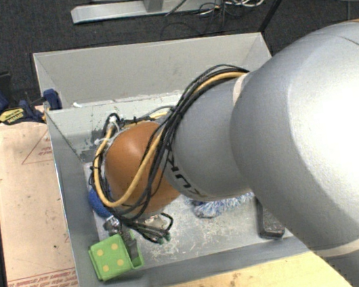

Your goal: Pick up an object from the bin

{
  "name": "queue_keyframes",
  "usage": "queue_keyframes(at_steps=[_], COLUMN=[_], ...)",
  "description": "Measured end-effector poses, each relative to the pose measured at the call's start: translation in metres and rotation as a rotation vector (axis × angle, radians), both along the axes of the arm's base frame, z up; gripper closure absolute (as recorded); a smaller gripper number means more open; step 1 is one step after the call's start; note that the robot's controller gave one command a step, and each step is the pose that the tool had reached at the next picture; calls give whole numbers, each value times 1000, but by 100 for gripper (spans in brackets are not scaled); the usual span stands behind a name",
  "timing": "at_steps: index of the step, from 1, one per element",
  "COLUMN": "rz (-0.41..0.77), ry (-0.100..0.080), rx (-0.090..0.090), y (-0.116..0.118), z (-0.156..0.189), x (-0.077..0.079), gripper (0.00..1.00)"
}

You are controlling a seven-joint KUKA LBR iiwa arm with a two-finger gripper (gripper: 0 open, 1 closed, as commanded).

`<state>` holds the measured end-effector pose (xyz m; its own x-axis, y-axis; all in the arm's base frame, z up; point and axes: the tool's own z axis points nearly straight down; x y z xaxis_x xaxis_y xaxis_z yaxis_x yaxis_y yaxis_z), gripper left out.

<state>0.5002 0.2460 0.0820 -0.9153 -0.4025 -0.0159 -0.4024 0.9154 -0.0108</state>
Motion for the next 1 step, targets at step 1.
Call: queue_keyframes(at_steps=[1], rz=[0], ry=[0], rx=[0], y=[0], z=[0], x=[0], gripper=[100])
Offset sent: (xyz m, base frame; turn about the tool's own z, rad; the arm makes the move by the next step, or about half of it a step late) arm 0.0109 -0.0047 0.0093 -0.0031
